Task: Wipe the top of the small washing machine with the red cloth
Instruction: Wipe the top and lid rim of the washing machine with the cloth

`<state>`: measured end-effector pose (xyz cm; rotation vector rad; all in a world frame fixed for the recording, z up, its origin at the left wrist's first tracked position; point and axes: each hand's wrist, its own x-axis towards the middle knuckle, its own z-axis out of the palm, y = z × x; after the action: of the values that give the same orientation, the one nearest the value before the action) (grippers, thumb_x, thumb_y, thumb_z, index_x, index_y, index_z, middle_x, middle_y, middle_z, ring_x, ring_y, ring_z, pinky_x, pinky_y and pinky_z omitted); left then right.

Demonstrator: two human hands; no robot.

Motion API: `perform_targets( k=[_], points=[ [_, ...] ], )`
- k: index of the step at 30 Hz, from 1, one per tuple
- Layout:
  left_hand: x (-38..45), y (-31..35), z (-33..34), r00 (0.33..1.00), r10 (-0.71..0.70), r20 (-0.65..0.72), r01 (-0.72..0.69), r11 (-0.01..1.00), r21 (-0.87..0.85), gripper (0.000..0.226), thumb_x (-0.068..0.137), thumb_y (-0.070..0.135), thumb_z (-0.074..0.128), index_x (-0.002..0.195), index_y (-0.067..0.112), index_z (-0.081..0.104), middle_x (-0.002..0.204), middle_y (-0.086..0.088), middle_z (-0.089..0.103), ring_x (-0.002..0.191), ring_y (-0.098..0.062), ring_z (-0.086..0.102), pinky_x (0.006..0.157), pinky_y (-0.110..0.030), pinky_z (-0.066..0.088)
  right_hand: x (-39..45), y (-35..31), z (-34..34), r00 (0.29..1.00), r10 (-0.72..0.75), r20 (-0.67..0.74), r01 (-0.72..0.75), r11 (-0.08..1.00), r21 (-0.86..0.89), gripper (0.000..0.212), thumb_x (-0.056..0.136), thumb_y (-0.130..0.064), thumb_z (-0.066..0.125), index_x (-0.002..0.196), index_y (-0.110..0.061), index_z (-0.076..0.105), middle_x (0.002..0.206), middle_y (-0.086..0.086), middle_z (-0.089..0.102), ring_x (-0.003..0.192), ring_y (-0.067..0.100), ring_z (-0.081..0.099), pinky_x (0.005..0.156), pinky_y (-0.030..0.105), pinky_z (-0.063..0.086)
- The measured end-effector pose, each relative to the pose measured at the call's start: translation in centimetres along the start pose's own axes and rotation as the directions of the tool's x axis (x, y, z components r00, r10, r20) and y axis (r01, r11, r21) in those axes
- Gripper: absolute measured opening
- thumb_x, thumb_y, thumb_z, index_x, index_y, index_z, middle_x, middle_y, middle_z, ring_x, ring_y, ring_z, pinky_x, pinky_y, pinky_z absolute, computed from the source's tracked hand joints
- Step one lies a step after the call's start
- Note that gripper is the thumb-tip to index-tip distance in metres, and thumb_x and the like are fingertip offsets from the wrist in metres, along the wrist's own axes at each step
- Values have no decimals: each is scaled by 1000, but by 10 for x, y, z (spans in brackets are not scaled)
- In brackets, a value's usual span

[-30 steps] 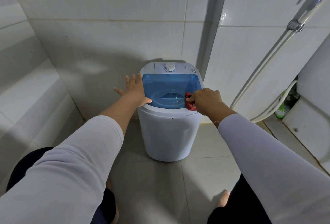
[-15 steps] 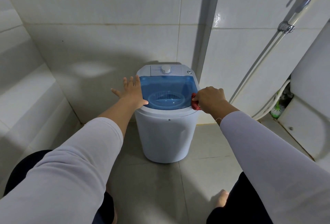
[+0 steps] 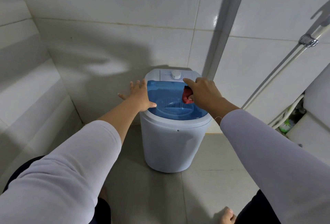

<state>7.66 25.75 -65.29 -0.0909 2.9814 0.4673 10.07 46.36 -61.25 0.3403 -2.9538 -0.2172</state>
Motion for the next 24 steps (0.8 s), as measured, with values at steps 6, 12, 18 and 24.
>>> perform_targets(
  k=[6, 12, 18, 24],
  points=[
    [5, -6, -1, 998, 3, 63, 0, 999, -52, 110, 81, 45, 69, 152, 18, -10, 162, -3, -7, 149, -25, -13, 109, -72, 7, 2, -23, 24, 964, -266, -5, 260, 945, -198, 45, 94, -23, 54, 136, -11, 44, 136, 14, 48, 125, 30, 43, 108, 42, 33],
    [12, -11, 1, 998, 26, 57, -24, 999, -33, 113, 77, 50, 71, 152, 19, -9, 162, -4, -4, 149, -28, -10, 107, -73, 8, 14, -17, 6, 925, -309, 220, 356, 907, -224, 46, 93, -25, 56, 138, -32, 48, 130, 0, 54, 120, 23, 43, 98, 42, 36],
    [15, -15, 1, 998, 32, 56, -30, 999, -38, 115, 75, 53, 71, 152, 21, -7, 162, -3, -3, 149, -28, -9, 107, -73, 9, 26, -27, -6, 887, -251, 388, 356, 907, -227, 51, 91, -14, 56, 138, -33, 48, 129, 3, 48, 122, 28, 42, 88, 40, 40],
    [18, -19, 3, 997, 39, 67, -36, 998, -51, 117, 74, 55, 72, 152, 21, -8, 162, -3, -3, 149, -29, -9, 107, -73, 9, 36, -43, -9, 873, -290, 392, 398, 888, -230, 38, 91, -17, 56, 129, -23, 59, 120, 8, 60, 112, 29, 56, 76, 33, 42]
  ],
)
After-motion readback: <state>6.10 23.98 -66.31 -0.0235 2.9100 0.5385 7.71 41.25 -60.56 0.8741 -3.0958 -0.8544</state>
